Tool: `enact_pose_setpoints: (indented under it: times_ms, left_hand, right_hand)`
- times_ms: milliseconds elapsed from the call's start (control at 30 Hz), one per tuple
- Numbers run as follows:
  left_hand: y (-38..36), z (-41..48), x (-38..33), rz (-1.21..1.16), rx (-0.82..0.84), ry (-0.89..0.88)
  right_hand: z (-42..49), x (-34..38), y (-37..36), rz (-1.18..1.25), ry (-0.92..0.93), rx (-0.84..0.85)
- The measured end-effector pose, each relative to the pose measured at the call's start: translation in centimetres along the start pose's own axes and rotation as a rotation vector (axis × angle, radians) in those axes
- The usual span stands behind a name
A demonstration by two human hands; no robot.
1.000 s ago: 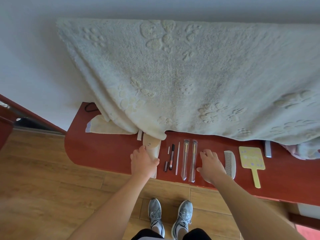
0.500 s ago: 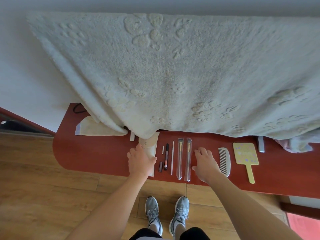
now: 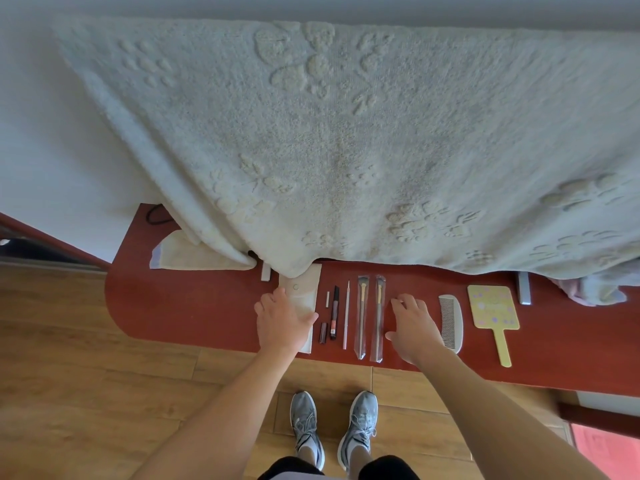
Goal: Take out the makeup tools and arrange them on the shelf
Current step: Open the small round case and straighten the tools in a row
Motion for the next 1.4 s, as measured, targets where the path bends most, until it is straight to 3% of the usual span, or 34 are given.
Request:
enact_pose_setpoints:
  times_ms: [1033,1400]
  left_hand:
    - [2.2,-0.8,0.0,-0.047,-0.023,-0.061]
    - [4.1,-1.9,-3.3,-0.177,0.008,-0.275]
  right_hand:
    - [-0.2,0.1,0.3,0.004,0.015,0.001]
    - [-2.3,-0.3,2.8,0.126,-0.069,-0.115]
Point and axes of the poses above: each hand's wrist, its own z-axis towards the middle knuckle, its own y-axis out of the back of the hand, x = y × z, the point moved 8 cm from there along z, towards the middle knuckle
